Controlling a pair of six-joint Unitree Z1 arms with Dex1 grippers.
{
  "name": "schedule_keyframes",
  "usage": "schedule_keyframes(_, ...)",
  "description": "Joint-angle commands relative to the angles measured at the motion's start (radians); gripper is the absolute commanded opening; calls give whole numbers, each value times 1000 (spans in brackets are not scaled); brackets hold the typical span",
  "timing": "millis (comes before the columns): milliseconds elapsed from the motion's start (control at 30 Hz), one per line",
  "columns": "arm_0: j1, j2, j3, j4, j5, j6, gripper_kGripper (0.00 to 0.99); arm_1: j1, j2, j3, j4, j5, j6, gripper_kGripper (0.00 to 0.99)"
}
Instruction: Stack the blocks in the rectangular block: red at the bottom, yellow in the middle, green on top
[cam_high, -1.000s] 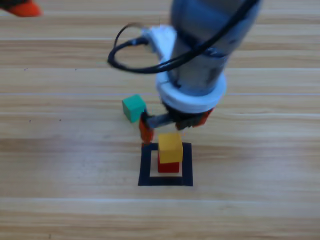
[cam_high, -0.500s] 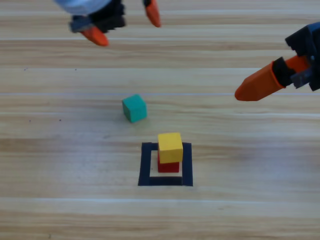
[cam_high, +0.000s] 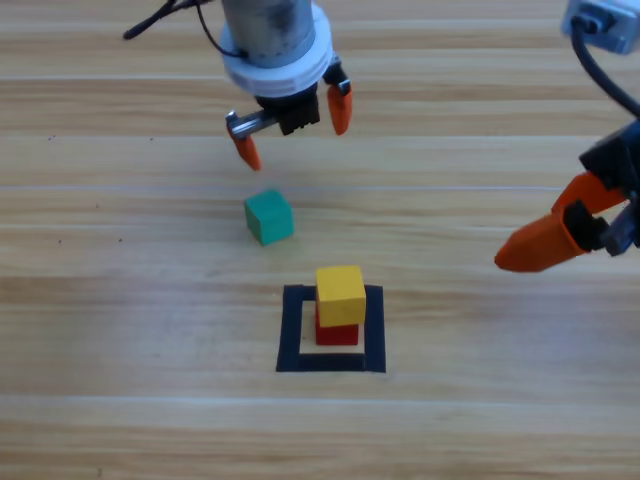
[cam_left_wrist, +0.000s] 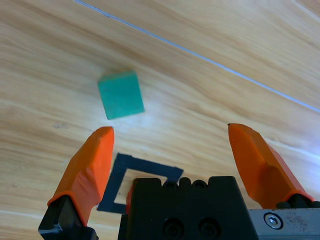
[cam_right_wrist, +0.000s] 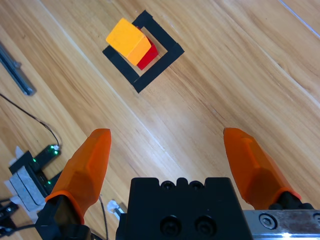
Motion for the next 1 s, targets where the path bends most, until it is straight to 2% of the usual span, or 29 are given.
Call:
schedule_keyframes(33, 59, 86, 0, 35, -6, -34, 962, -26, 4, 44, -22, 52, -56, 990)
schedule_keyframes(233, 70, 120, 0, 63, -9, -67, 962, -26, 9, 46, -21, 92, -80, 990)
schedule_keyframes(467, 70, 156, 3, 74, -43, -70, 960, -26, 15, 47, -21, 94, -83, 990)
schedule_keyframes(1000, 104, 211, -8, 72, -72, -84, 960, -26, 15, 49, -21, 94, -83, 990)
